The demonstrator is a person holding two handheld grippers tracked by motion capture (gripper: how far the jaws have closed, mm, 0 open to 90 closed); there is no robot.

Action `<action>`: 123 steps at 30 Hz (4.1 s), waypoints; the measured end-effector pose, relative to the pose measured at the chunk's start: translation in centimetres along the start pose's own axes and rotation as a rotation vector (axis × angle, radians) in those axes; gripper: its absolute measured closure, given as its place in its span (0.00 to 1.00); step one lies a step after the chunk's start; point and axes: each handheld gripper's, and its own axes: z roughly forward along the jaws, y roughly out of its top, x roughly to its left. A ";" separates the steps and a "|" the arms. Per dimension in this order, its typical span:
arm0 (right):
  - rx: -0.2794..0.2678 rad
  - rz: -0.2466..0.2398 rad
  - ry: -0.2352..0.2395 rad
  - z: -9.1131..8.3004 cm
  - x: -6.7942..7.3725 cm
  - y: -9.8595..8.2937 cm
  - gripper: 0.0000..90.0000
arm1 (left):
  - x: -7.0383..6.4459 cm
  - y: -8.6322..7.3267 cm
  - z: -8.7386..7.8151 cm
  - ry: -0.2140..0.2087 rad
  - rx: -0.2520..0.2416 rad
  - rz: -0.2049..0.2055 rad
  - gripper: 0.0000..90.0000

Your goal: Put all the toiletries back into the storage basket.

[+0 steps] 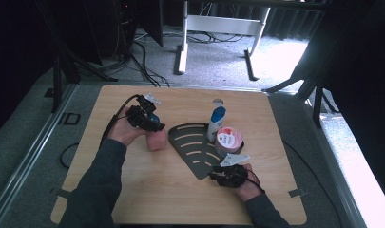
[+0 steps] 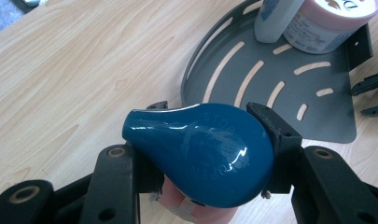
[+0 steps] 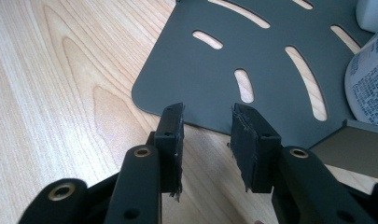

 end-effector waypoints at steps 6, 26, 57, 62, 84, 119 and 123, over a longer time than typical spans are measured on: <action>0.000 0.000 0.000 0.0 0.0 0.0 0.71 | -0.4 0.3 -0.1 0.002 -0.012 -0.004 0.57; -0.001 -0.002 -0.001 0.0 0.0 0.0 0.71 | -1.6 1.7 0.1 -0.008 -0.035 0.012 0.59; -0.001 -0.002 0.000 0.0 0.0 0.0 0.71 | -3.4 4.5 1.7 -0.040 -0.044 0.043 0.59; -0.001 -0.002 0.000 0.0 0.0 0.0 0.71 | -3.7 4.9 2.0 -0.047 -0.050 0.042 0.59; -0.001 -0.004 -0.001 0.0 0.0 0.0 0.71 | -4.7 6.1 3.9 -0.040 -0.055 0.036 0.59; 0.003 -0.008 -0.001 0.0 0.0 0.0 0.71 | -5.5 7.4 7.6 -0.006 -0.053 0.036 0.59; 0.003 -0.007 -0.001 0.0 0.0 0.0 0.71 | -5.6 7.5 7.9 -0.008 -0.054 0.040 0.59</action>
